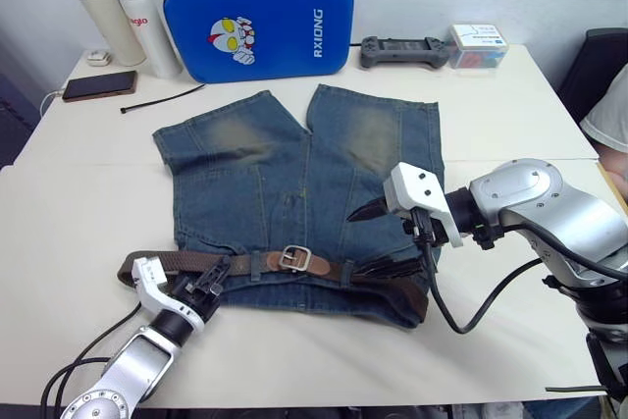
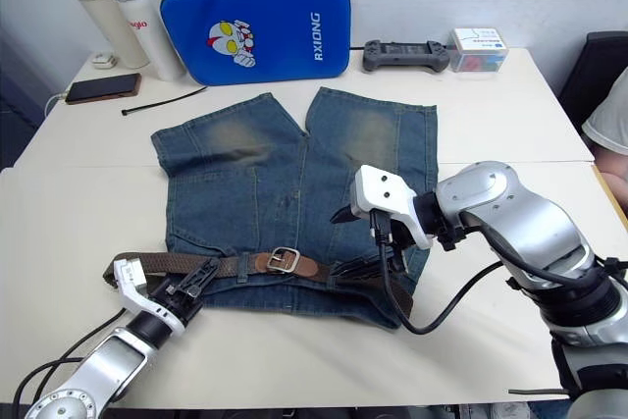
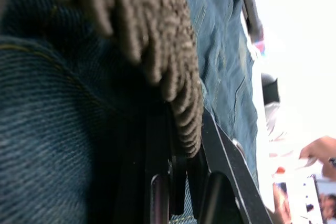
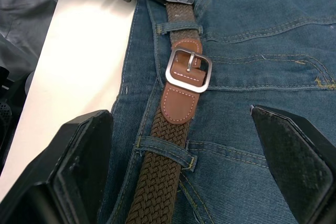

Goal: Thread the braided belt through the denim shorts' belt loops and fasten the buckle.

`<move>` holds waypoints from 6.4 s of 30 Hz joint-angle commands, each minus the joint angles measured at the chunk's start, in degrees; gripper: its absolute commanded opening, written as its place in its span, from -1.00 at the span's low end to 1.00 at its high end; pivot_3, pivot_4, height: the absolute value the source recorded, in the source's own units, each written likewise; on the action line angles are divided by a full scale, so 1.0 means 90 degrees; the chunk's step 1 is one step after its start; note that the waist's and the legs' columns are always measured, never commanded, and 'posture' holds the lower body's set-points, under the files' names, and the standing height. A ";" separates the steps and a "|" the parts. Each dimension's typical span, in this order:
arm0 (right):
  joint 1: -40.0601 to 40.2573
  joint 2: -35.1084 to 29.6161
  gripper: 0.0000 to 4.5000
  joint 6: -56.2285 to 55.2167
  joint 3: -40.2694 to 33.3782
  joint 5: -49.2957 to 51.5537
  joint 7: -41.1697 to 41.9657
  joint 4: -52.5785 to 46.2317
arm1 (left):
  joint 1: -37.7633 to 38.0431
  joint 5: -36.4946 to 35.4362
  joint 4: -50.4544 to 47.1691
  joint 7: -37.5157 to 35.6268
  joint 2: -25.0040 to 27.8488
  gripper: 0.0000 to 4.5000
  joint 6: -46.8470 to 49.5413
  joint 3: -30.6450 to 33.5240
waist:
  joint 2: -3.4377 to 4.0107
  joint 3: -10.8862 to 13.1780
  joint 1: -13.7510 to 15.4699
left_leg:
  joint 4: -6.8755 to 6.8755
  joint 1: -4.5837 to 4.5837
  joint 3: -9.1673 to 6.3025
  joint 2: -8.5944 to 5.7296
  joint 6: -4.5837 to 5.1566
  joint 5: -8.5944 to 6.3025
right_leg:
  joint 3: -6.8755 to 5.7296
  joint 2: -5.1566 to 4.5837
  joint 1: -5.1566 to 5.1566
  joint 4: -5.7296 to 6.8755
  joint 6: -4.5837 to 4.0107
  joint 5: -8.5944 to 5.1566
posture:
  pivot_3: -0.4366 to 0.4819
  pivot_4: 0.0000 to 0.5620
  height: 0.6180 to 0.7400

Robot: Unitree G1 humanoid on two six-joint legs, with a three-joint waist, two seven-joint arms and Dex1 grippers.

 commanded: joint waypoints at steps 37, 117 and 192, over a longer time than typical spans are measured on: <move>-0.0086 0.0339 0.97 0.0301 0.0239 -0.0290 -0.0731 -0.0530 | -0.1684 -0.2531 -0.0328 0.4110 -0.0449 -1.00 -0.0463 -0.1621 | 0.0013 -0.0008 0.0172 | 0.0023 -0.0002 0.0001 -0.0014 0.0008 0.0002 | 0.0006 -0.0004 0.0010 -0.0006 0.0028 0.0015 | -0.05 -0.47 1.00; 0.0184 0.1662 0.98 -0.2602 0.1342 -0.3384 -0.0477 0.1654 | -0.1755 -0.2997 -0.0374 0.4643 -0.1749 -1.00 -0.1046 -0.1466 | 0.0009 -0.0009 0.0144 | 0.0027 0.0000 0.0009 -0.0015 0.0002 0.0011 | 0.0013 0.0002 0.0010 -0.0004 0.0029 0.0016 | -0.05 -0.47 1.00; -0.0135 0.0345 -1.00 -0.2337 -0.0694 -0.2069 -0.0138 0.1680 | -0.6145 0.4198 -0.0346 -0.2659 0.2941 0.99 0.1956 -0.3364 | 0.0053 0.0065 -0.0096 | 0.0013 -0.0031 0.0033 -0.0009 -0.0015 0.0020 | 0.0042 0.0010 -0.0062 0.0050 0.0021 0.0012 | -0.05 -0.47 1.00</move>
